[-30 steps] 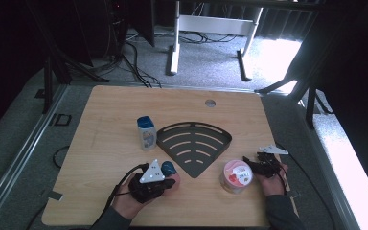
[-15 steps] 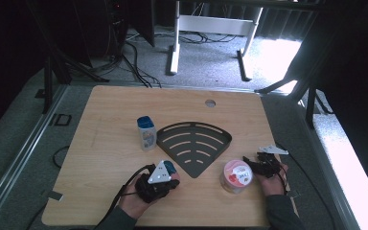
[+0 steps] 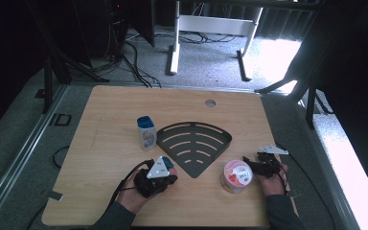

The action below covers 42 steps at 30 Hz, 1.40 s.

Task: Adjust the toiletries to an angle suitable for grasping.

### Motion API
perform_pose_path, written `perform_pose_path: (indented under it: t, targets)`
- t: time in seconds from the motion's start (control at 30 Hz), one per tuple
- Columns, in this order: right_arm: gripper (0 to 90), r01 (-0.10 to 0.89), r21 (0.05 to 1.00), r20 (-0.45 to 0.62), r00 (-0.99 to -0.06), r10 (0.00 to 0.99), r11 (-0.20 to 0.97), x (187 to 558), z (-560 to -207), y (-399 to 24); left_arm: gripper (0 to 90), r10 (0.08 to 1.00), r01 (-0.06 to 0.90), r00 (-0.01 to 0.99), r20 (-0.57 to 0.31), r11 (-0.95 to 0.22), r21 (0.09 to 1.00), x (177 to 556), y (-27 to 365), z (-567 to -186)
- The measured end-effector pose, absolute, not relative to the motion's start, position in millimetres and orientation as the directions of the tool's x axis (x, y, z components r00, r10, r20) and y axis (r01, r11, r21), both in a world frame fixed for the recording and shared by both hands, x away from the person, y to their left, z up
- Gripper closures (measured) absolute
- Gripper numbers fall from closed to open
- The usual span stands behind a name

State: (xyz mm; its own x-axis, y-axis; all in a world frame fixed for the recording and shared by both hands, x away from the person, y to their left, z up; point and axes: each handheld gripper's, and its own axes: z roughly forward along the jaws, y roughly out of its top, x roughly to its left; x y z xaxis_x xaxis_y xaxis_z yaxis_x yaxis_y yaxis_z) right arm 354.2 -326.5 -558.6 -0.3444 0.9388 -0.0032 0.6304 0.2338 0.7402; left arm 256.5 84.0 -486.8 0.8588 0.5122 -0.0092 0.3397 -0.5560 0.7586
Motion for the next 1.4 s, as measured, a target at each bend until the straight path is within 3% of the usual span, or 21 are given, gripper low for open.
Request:
perform_pose_path:
  t: [0.4, 0.87, 1.4]
  targets:
    - [31.1, 0.630, 0.740, -0.004, -0.345, 0.939, 0.235, 354.3, -558.6, -326.6, 88.8, 0.560, 0.365, 0.829, 0.005, -0.547, 0.753, 273.0, 104.4, -486.3]
    - [31.1, 0.630, 0.740, -0.004, -0.345, 0.939, 0.235, 354.3, -558.6, -326.6, 87.7, 0.599, 0.426, 0.800, -0.030, -0.532, 0.732, 255.1, 134.0, -498.4]
    - [31.1, 0.630, 0.740, -0.004, -0.345, 0.939, 0.235, 354.3, -558.6, -326.6, 86.6, 0.650, 0.439, 0.760, 0.009, -0.524, 0.730, 279.3, 144.1, -498.4]
